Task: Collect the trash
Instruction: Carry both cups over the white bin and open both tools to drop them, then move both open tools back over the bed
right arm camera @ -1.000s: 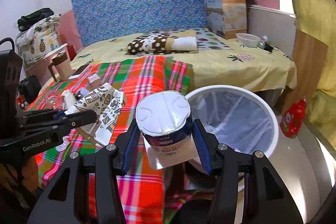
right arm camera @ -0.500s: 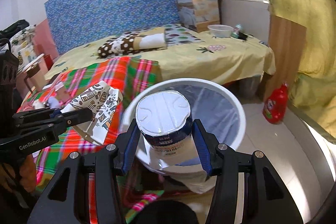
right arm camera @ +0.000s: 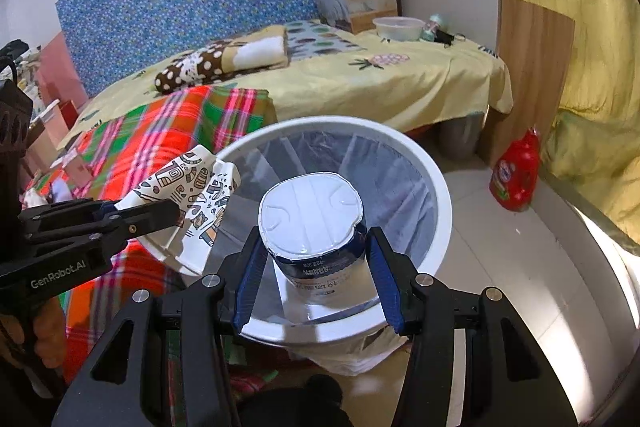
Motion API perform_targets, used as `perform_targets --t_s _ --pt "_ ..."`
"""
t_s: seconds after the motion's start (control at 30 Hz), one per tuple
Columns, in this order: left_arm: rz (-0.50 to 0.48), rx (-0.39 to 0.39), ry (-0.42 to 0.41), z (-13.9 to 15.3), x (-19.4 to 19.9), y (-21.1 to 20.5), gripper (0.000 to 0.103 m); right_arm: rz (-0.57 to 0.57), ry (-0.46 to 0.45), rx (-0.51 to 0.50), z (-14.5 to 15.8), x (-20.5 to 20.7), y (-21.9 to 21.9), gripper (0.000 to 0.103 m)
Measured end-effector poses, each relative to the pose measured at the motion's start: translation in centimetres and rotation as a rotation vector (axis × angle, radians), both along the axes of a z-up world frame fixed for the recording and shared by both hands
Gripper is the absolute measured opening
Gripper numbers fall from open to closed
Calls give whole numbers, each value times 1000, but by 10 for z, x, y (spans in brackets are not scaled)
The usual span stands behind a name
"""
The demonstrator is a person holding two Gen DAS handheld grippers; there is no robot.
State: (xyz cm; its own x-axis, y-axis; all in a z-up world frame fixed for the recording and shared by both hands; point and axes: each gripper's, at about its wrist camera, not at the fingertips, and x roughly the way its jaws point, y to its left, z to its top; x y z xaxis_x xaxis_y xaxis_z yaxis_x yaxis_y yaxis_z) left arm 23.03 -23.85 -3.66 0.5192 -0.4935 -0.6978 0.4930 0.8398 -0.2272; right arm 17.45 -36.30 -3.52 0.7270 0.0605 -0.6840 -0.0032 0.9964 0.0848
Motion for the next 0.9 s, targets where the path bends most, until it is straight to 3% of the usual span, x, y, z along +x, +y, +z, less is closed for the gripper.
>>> perform_targets --t_s 0.3,0.37,0.43,0.9 --pt "-10 9 23 -9 9 -9 20 -5 44 -7 -6 4 -6 54" --pt "-8 6 26 -10 9 -9 26 -8 40 -4 -6 3 -7 54" --pt "0 1 29 -9 10 -8 35 -13 36 -3 -6 3 -8 62" --pt "45 -48 -5 13 -10 19 35 11 -24 -7 13 -6 8 62"
